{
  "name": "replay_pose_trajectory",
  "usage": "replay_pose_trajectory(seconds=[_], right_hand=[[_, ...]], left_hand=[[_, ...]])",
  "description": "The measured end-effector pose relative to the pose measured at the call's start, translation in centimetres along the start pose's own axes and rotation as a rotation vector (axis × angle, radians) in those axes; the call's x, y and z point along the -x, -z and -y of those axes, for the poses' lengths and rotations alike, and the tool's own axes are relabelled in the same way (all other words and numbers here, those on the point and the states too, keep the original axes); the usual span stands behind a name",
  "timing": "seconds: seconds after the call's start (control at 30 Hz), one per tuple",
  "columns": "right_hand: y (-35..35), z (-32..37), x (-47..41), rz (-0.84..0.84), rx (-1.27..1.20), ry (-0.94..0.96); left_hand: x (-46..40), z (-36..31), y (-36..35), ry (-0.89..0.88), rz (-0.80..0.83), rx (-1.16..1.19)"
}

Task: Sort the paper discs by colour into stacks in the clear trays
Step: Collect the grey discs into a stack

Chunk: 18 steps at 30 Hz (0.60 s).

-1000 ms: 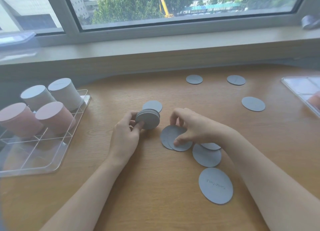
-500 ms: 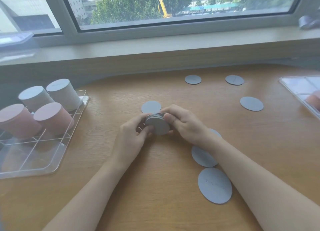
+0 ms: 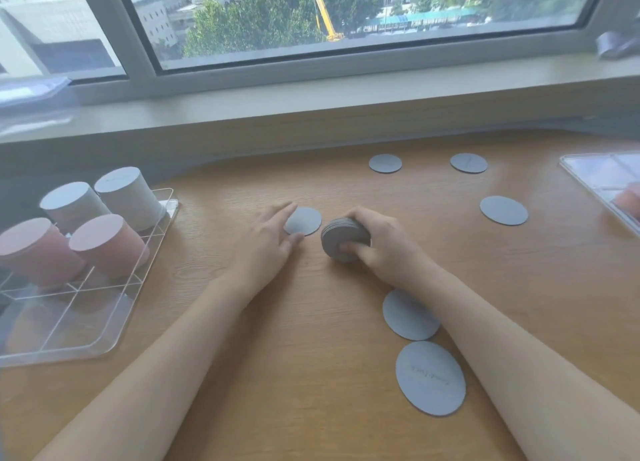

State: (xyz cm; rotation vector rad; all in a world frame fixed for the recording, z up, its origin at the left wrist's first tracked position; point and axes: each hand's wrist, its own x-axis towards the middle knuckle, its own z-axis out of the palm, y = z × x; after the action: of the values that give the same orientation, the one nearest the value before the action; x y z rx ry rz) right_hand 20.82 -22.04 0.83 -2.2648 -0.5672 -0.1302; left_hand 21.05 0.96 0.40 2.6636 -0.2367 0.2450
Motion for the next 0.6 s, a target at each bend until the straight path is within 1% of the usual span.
replay_pose_trajectory(seconds=[0.07, 0.13, 0.23, 0.3, 0.37, 0.43, 0.5, 0.57, 0.6], right_hand=[[0.0, -0.2, 0.0, -0.007, -0.022, -0.007], [0.1, -0.3, 0.0, -0.012, -0.026, -0.002], [0.0, -0.5, -0.1, -0.01, -0.031, 0.0], [-0.1, -0.4, -0.2, -0.011, -0.028, 0.028], [-0.2, -0.3, -0.1, -0.012, -0.042, 0.067], [-0.4, -0.2, -0.1, -0.014, -0.041, 0.082], [-0.5, -0.2, -0.3, -0.02, -0.034, 0.089], [-0.7, -0.3, -0.4, -0.011, -0.032, 0.087], [-0.7, -0.3, -0.4, -0.001, -0.024, 0.091]], left_hand=[[-1.2, 0.4, 0.1, -0.025, 0.096, -0.039], [-1.8, 0.9, 0.3, -0.061, 0.103, -0.048], [-1.5, 1.2, 0.3, -0.133, 0.024, -0.085], [-0.9, 1.2, 0.2, -0.151, -0.066, -0.051], [-0.2, 0.7, 0.0, -0.103, -0.145, 0.079], [0.3, -0.1, 0.0, -0.049, -0.157, 0.237], [0.8, -1.0, -0.2, -0.027, -0.091, 0.39], [1.3, -2.1, -0.5, -0.032, -0.024, 0.583], [1.7, -2.6, -0.8, -0.046, 0.002, 0.642]])
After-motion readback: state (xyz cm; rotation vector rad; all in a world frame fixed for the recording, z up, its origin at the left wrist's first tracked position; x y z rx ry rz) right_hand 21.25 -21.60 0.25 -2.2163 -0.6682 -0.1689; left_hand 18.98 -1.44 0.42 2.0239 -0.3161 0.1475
